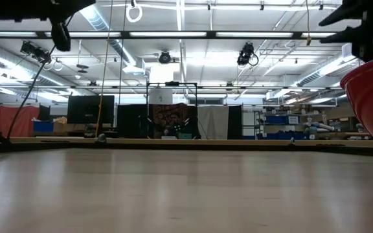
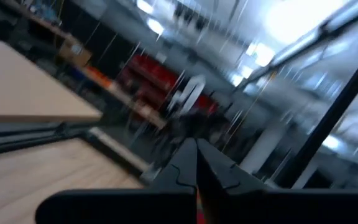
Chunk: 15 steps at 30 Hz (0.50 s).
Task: Nest bowls inside each other
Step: Return to Home Position
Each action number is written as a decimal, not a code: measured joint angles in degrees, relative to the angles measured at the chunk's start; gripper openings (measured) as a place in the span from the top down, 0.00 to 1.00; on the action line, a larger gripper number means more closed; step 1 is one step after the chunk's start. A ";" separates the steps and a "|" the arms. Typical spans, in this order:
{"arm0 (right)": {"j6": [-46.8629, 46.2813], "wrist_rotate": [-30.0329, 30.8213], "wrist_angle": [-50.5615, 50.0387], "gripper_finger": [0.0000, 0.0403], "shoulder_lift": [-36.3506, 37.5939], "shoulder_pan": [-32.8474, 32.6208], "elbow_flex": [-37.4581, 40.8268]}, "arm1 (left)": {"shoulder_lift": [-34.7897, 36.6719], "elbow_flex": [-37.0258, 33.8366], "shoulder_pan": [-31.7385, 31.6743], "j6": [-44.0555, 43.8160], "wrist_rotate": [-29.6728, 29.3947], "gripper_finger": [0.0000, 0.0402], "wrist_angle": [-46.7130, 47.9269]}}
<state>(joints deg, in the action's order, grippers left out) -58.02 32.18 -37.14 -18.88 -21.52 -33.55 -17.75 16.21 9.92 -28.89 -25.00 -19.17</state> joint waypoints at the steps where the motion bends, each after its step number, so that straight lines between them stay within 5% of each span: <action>1: 0.51 -0.02 0.61 0.59 1.71 1.07 1.26 | 1.19 -2.16 -0.05 -0.48 -0.01 0.99 -2.89; 8: 4.14 -0.02 6.22 0.59 10.82 6.23 7.71 | 7.67 -14.81 -0.20 -5.67 -1.29 0.99 -17.14; 15: 6.36 0.92 5.98 0.60 17.93 8.79 10.99 | 8.56 -15.67 -0.79 -6.68 -2.29 0.99 -15.22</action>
<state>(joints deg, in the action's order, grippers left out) -51.66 33.10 -31.17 -0.95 -12.73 -22.56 -9.19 0.54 9.13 -35.57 -27.29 -34.39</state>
